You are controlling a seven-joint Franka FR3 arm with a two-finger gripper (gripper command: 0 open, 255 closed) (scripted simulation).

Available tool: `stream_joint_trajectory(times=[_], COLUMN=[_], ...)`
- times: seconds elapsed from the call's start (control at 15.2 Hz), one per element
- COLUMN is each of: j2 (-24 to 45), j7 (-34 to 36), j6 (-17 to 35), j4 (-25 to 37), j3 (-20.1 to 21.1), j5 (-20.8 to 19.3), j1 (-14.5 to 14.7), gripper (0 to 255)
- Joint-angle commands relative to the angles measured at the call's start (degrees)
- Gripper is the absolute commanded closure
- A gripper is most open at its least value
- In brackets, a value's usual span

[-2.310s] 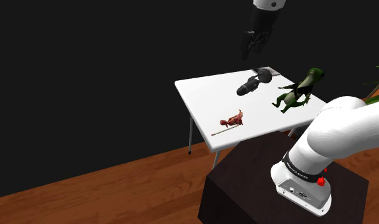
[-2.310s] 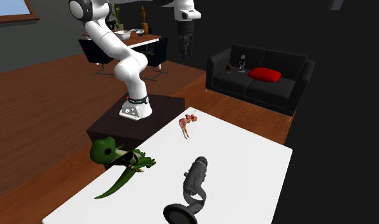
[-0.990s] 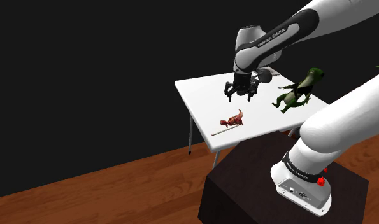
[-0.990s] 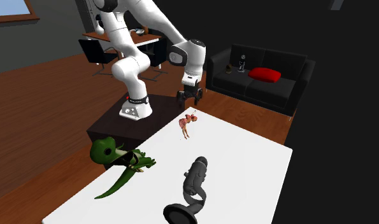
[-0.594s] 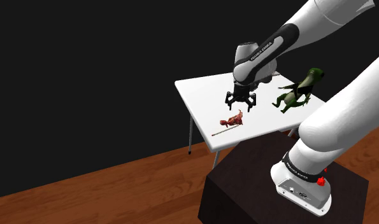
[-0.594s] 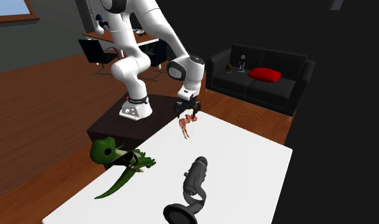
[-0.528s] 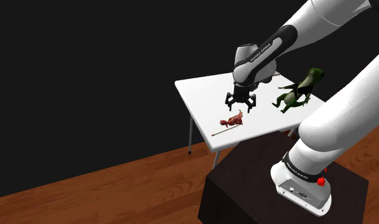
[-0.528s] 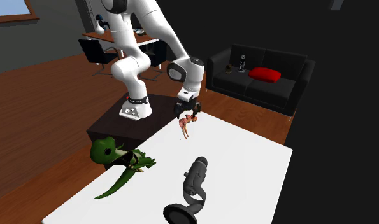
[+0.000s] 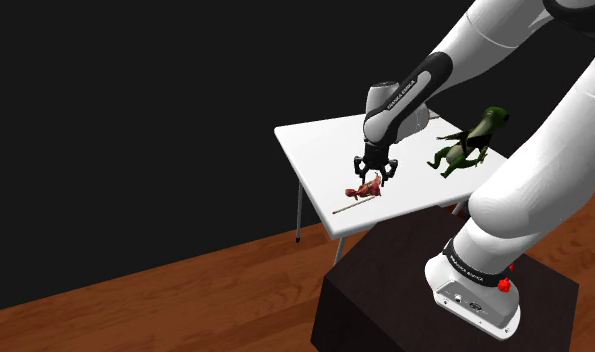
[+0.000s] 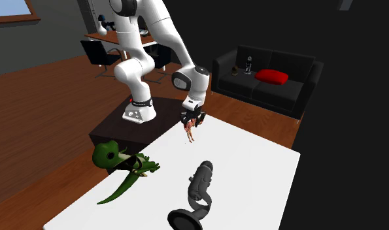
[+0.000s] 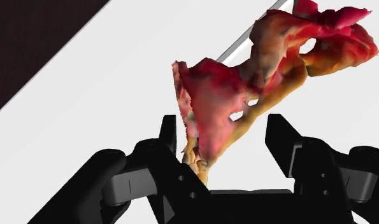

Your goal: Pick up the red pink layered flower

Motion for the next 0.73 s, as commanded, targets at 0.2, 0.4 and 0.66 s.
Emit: stream_joint_trajectory(times=[0.2,0.4,0.66], j2=[0.1,0.11,-1.82], j7=[0.02,0.02,-0.28], j6=[0.2,0.22,-1.76], j4=[-0.08,-0.08,-0.04], j3=[-0.01,-0.01,0.04], j5=[-0.03,-0.04,0.35], j1=[-0.01,-0.01,0.06], gripper=[255,255,255])
